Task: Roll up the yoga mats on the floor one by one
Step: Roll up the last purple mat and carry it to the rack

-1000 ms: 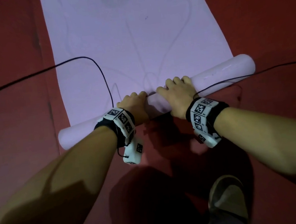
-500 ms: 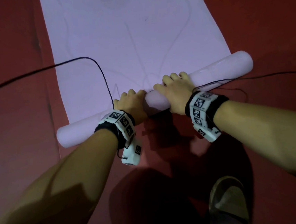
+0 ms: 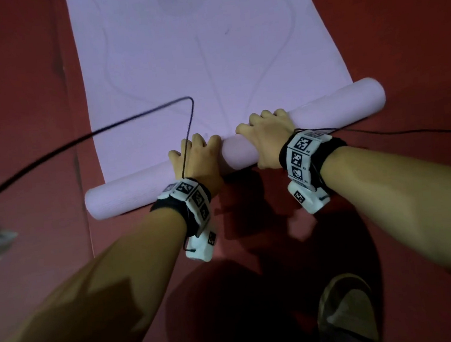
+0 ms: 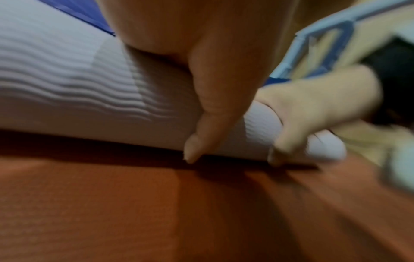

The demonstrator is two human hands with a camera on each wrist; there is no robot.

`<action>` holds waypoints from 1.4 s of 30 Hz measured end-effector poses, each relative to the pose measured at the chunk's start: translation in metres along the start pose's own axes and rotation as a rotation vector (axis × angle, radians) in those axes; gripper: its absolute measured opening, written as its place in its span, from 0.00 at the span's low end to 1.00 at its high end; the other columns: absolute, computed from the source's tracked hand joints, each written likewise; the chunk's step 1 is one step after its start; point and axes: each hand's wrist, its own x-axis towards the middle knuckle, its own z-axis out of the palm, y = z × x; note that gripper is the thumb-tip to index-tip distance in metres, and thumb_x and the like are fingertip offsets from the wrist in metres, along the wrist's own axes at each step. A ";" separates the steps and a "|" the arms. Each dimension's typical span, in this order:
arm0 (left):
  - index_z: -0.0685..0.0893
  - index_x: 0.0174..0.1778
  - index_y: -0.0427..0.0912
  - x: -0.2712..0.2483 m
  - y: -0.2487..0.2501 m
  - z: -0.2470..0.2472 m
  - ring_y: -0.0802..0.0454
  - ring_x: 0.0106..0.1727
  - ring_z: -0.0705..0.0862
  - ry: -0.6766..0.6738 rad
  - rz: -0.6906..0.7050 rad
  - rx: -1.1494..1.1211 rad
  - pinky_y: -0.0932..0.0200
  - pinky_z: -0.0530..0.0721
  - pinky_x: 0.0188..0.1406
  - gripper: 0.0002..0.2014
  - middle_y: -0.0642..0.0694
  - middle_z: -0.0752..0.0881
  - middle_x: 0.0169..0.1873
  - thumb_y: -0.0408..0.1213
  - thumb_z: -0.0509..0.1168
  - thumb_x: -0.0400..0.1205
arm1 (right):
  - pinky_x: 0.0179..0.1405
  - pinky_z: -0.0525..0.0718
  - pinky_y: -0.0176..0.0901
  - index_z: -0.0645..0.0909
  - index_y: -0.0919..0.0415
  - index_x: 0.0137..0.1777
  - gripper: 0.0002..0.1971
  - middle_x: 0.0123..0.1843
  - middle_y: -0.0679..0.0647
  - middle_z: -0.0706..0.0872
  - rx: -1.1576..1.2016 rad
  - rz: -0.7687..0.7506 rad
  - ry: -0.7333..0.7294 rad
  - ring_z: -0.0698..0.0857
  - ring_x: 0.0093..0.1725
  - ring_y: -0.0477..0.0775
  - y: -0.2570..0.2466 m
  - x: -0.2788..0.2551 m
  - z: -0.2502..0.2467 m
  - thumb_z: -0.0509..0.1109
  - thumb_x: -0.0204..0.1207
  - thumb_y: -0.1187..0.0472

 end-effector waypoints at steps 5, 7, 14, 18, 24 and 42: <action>0.71 0.76 0.57 0.014 -0.006 -0.012 0.38 0.68 0.74 -0.099 0.015 -0.047 0.36 0.72 0.67 0.36 0.44 0.75 0.64 0.44 0.75 0.71 | 0.66 0.68 0.61 0.70 0.49 0.72 0.39 0.62 0.54 0.79 -0.048 0.022 0.143 0.78 0.61 0.62 -0.001 -0.010 0.015 0.78 0.59 0.60; 0.71 0.76 0.56 0.018 -0.008 -0.016 0.38 0.68 0.74 -0.138 0.020 -0.048 0.36 0.72 0.68 0.35 0.44 0.75 0.64 0.45 0.75 0.72 | 0.65 0.69 0.60 0.71 0.49 0.69 0.37 0.59 0.54 0.80 -0.049 0.032 0.146 0.79 0.59 0.62 -0.003 -0.008 0.016 0.77 0.58 0.63; 0.71 0.69 0.51 0.000 0.000 0.002 0.38 0.63 0.74 0.095 -0.021 0.051 0.38 0.70 0.63 0.34 0.44 0.77 0.60 0.40 0.75 0.66 | 0.59 0.72 0.58 0.72 0.48 0.68 0.34 0.60 0.54 0.79 -0.004 0.010 0.059 0.79 0.60 0.61 0.002 0.008 0.003 0.80 0.61 0.55; 0.72 0.68 0.51 0.008 -0.003 0.001 0.38 0.63 0.74 0.070 -0.019 0.022 0.39 0.69 0.61 0.32 0.44 0.77 0.60 0.37 0.74 0.67 | 0.60 0.73 0.58 0.72 0.48 0.69 0.34 0.60 0.55 0.80 0.049 -0.009 0.044 0.79 0.60 0.62 0.005 0.011 -0.002 0.79 0.62 0.55; 0.72 0.72 0.52 0.029 -0.011 -0.014 0.37 0.66 0.74 -0.076 -0.002 -0.028 0.36 0.73 0.66 0.31 0.43 0.76 0.63 0.45 0.73 0.73 | 0.70 0.68 0.64 0.71 0.51 0.71 0.40 0.60 0.55 0.79 -0.061 0.053 0.184 0.78 0.60 0.63 -0.001 0.005 0.013 0.77 0.55 0.65; 0.72 0.69 0.54 0.033 -0.009 -0.009 0.37 0.63 0.74 0.005 -0.043 -0.020 0.35 0.70 0.65 0.32 0.43 0.76 0.59 0.43 0.76 0.69 | 0.72 0.66 0.71 0.70 0.51 0.72 0.42 0.61 0.58 0.79 -0.075 0.076 0.206 0.78 0.59 0.66 0.009 0.012 0.013 0.77 0.54 0.65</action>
